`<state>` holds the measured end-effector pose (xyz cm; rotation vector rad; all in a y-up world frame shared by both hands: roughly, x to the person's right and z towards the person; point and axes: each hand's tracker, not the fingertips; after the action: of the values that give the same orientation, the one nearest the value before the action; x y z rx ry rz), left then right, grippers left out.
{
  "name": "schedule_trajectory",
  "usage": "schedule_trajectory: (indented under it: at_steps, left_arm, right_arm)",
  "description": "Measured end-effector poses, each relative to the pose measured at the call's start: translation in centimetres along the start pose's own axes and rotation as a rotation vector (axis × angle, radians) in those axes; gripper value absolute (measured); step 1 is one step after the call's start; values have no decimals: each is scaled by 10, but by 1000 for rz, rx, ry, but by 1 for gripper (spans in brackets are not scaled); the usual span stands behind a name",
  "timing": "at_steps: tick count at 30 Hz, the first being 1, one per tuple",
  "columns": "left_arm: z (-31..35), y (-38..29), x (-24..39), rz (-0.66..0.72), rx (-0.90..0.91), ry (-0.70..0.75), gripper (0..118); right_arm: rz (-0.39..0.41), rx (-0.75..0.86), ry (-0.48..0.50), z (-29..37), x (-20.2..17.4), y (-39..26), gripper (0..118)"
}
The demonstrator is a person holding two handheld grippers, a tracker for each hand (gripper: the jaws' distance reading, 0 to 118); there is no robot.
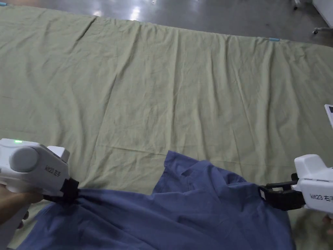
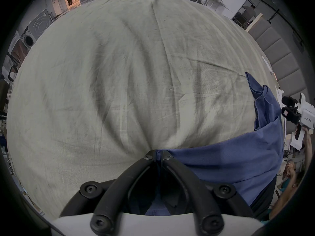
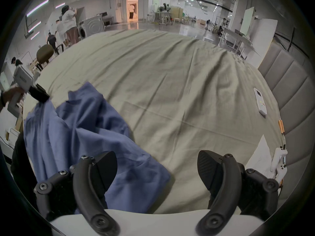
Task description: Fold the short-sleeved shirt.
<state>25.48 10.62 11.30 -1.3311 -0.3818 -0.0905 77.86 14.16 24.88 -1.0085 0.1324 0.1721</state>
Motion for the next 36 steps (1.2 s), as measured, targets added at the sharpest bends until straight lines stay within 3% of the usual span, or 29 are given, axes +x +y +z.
schedule_trajectory:
  at_steps: [2, 3, 4, 6, 7, 10, 14, 21, 25, 29, 36]
  left_arm:
    - [-1, 1, 0, 0, -5, -2, 6]
    - [0, 1, -1, -6, -2, 20, 6]
    - [0, 1, -2, 0, -3, 13, 6]
    - [0, 0, -2, 3, 1, 12, 5]
    - [0, -1, -2, 12, -2, 5, 5]
    - [0, -4, -4, 17, 12, 0, 5]
    - [3, -15, -6, 18, 66, -18, 5]
    - [27, -36, -12, 92, 207, -91, 5]
    - [86, -55, -11, 127, 427, -198, 5]
    - [209, -91, -17, 128, 670, -249, 5]
    - [362, -115, -18, 112, 1003, -242, 5]
  right_arm:
    - [44, -64, -8, -14, -11, 2, 97]
    - [63, -88, -22, -20, -16, 2, 85]
    - [90, -96, -29, -24, -22, 2, 68]
    - [137, -58, 65, -29, -26, -1, 19]
    - [152, -45, 108, -28, -33, -1, 10]
    - [253, -46, 15, -26, -46, -1, 7]
    - [94, -23, 58, -15, -30, -2, 6]
    - [-53, 191, 66, 62, -19, -6, 5]
    - [-129, 349, 61, 123, -22, -4, 5]
    - [-247, 520, 72, 188, -27, -2, 5]
    - [-320, 769, -30, 300, -32, 23, 5]
